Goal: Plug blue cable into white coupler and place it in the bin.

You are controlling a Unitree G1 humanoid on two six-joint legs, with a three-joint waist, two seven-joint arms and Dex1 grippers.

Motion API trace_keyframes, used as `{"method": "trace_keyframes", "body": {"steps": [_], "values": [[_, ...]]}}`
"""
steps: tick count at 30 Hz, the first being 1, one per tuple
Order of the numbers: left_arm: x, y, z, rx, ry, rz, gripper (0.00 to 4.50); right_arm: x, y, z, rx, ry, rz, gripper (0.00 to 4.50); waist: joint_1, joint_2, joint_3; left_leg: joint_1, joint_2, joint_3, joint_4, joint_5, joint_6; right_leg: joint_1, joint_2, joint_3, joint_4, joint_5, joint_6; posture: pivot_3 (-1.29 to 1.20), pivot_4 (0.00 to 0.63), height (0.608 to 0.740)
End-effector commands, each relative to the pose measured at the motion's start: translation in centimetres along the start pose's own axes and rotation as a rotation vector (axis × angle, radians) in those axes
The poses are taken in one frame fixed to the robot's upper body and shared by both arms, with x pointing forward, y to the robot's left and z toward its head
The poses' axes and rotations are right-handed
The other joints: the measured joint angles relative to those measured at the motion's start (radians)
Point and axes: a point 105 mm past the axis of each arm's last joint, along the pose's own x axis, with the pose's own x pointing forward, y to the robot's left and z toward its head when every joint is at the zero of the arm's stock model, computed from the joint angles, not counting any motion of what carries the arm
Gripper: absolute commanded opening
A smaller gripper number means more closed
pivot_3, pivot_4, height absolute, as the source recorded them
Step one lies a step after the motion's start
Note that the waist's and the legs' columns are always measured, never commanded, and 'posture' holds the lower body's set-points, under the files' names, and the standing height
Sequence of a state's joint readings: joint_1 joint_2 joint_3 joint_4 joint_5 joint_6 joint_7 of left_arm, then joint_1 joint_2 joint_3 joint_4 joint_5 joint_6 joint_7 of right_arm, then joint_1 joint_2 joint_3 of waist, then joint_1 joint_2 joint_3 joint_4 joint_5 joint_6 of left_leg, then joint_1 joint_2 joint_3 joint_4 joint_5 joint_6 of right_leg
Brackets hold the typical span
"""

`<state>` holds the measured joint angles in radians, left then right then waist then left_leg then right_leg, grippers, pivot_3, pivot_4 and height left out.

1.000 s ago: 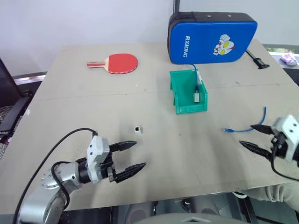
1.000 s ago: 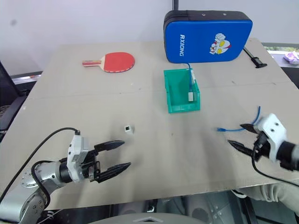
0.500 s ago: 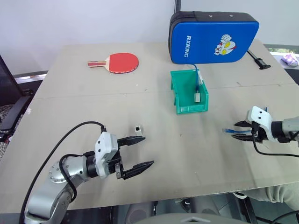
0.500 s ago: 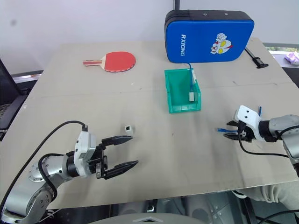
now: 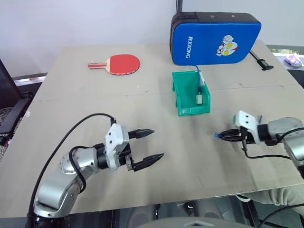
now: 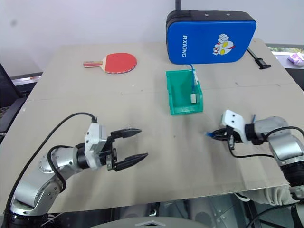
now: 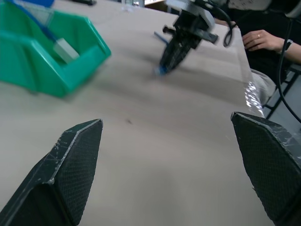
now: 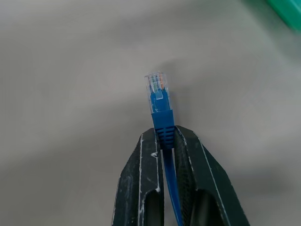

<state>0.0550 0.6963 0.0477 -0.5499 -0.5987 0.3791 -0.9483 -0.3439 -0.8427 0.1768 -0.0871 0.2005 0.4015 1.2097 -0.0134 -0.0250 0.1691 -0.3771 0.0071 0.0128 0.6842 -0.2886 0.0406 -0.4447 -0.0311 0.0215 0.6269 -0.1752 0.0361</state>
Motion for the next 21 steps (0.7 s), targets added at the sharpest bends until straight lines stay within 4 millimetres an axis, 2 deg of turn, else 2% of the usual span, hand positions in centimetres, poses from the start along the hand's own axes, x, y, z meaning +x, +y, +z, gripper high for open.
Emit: {"method": "trace_keyframes", "body": {"steps": [1,4,6,8,9,12,13,14,15,21], "values": [[0.4,0.1,-0.2,0.023,0.017,-0.026,4.50,2.5,1.7,2.0,-0.060,-0.004,0.050,0.01,-0.001,0.000,0.000,0.000,0.000,0.000,0.000,0.000,0.000,0.000,0.000,0.000,0.000,0.000,0.000,0.00,0.150,0.740],[0.6,0.4,-0.8,0.038,0.041,-0.053,4.50,5.1,2.6,2.5,-0.084,0.009,0.078,0.01,0.000,0.000,0.000,0.000,0.000,0.000,0.000,0.000,0.000,0.000,0.000,0.000,-0.001,0.000,0.000,0.00,0.150,0.740],[0.8,0.8,-1.3,0.056,0.066,-0.071,4.50,6.2,2.7,2.6,-0.128,0.007,0.099,0.01,0.000,-0.002,-0.001,0.000,0.000,0.001,0.000,0.000,0.000,0.000,0.000,0.001,0.000,0.000,-0.001,0.00,0.150,0.740],[1.2,1.2,-2.0,0.076,0.101,-0.069,4.50,6.1,3.1,3.1,-0.109,-0.041,0.125,0.75,0.001,-0.002,-0.002,0.000,-0.001,0.001,0.000,0.000,0.000,0.000,0.000,0.000,0.000,0.000,-0.001,0.00,0.150,0.740],[1.4,1.2,-2.3,0.081,0.115,-0.083,4.50,5.7,3.1,3.3,-0.103,-0.067,0.112,1.07,0.001,-0.002,-0.002,0.000,0.000,0.001,0.000,0.000,0.000,0.000,0.000,0.000,0.000,0.000,-0.001,0.00,0.150,0.740],[2.2,1.1,-3.2,0.093,0.167,-0.136,4.50,3.7,3.0,4.1,-0.113,-0.138,0.042,2.40,0.010,-0.002,-0.001,-0.001,-0.001,0.001,0.000,0.000,0.000,0.000,0.000,-0.002,-0.001,0.001,-0.002,0.00,0.150,0.740],[2.5,1.0,-3.4,0.103,0.185,-0.157,4.50,2.8,3.4,4.1,-0.123,-0.156,0.025,3.04,0.011,-0.002,-0.001,-0.002,-0.001,0.001,0.000,0.000,0.000,0.000,-0.001,-0.003,-0.001,0.001,-0.002,0.00,0.150,0.740],[2.9,1.2,-3.6,0.119,0.203,-0.167,4.50,2.0,3.8,4.2,-0.128,-0.172,0.007,3.49,0.016,-0.001,-0.001,-0.003,-0.001,0.001,0.000,0.000,0.000,-0.001,-0.001,-0.003,-0.001,0.001,-0.002,0.00,0.150,0.740],[3.3,1.3,-3.7,0.126,0.209,-0.177,4.50,1.1,4.4,4.2,-0.122,-0.201,-0.018,3.73,0.022,-0.001,-0.001,-0.004,-0.001,0.001,0.000,0.000,0.000,-0.001,-0.002,-0.003,-0.001,0.001,-0.002,0.00,0.150,0.740],[5.8,1.9,-2.7,0.149,0.216,-0.235,4.50,-3.3,7.8,4.3,-0.042,-0.328,-0.203,3.73,0.029,-0.002,-0.001,-0.004,-0.002,0.001,0.000,0.000,0.000,0.000,-0.002,-0.003,-0.002,0.000,0.001,0.00,0.150,0.740]]}}
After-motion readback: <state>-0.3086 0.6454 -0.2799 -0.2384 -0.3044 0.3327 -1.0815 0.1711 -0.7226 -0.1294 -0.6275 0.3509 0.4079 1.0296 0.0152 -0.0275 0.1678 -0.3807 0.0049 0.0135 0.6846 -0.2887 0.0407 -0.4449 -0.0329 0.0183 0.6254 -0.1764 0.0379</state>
